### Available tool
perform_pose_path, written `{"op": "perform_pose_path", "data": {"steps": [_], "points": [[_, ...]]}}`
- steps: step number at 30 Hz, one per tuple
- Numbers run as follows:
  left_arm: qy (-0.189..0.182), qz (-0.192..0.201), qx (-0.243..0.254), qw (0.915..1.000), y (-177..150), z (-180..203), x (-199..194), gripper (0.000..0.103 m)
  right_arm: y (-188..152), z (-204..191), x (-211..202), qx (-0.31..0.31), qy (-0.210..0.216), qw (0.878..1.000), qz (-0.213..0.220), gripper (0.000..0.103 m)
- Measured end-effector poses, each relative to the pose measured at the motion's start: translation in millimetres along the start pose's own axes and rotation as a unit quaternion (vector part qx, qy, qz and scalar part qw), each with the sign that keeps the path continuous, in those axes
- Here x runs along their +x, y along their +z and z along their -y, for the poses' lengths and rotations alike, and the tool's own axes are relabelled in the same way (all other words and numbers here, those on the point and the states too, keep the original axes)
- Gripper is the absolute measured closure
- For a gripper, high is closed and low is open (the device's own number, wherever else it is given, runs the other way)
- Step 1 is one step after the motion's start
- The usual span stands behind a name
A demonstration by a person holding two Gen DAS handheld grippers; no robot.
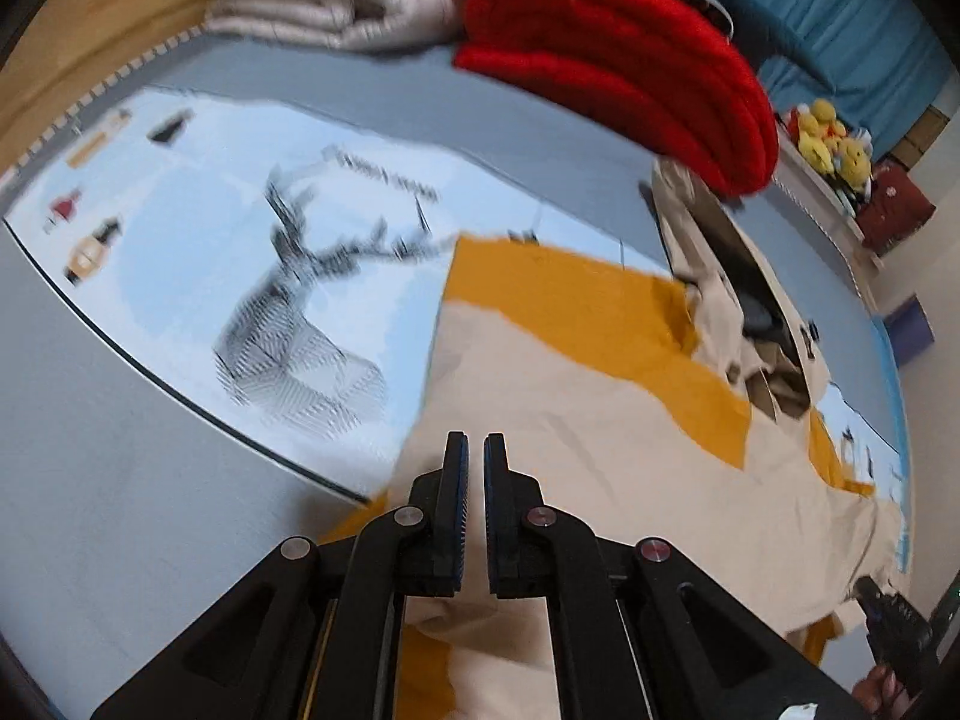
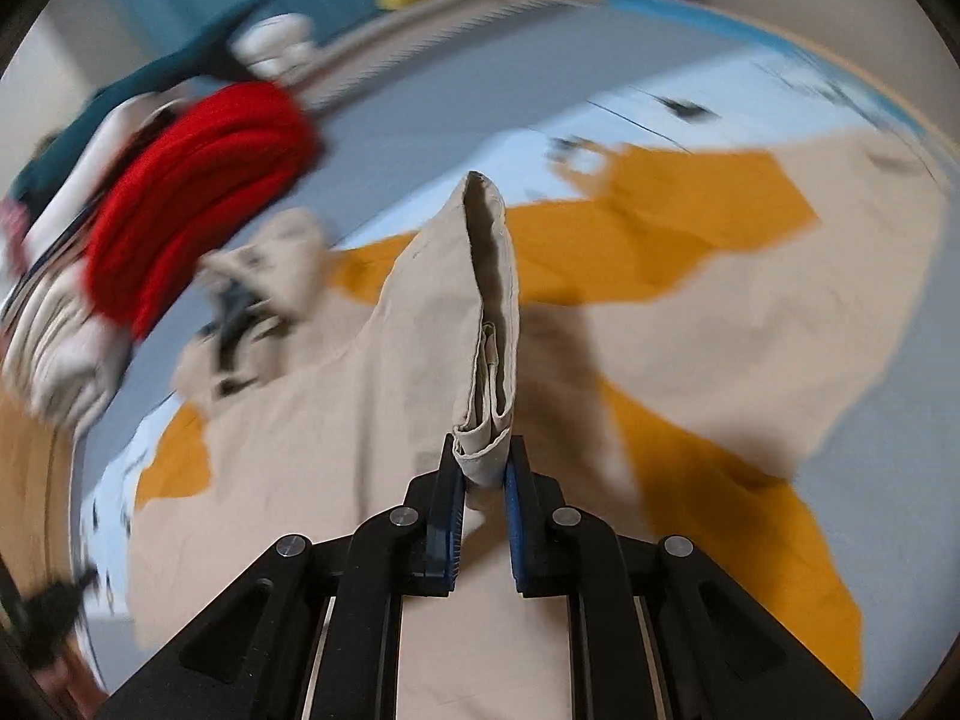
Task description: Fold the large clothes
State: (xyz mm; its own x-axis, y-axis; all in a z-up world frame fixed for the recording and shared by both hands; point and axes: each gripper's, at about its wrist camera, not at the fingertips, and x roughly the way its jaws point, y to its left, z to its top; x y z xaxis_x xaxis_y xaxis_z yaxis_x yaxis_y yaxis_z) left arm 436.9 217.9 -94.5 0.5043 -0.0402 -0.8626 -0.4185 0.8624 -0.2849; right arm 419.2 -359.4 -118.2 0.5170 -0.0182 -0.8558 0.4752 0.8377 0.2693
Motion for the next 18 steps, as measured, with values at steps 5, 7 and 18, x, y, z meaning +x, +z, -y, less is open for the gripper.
{"op": "perform_pose_path", "data": {"steps": [5, 7, 18], "points": [[0.001, 0.0, 0.027, 0.9996, -5.4, 15.3, -0.9, 0.095, 4.4, -22.8, -40.3, -0.048, 0.112, 0.99, 0.066, 0.09], [0.008, -0.028, 0.052, 0.9982, -12.9, 23.5, 10.7, 0.087, 3.8, -24.7, -32.6, -0.056, 0.077, 0.994, 0.047, 0.09], [0.103, -0.117, 0.079, 0.9846, -42.0, 12.3, 61.3, 0.085, 14.1, 36.0, -14.6, 0.045, -0.08, 0.995, 0.044, 0.067]]}}
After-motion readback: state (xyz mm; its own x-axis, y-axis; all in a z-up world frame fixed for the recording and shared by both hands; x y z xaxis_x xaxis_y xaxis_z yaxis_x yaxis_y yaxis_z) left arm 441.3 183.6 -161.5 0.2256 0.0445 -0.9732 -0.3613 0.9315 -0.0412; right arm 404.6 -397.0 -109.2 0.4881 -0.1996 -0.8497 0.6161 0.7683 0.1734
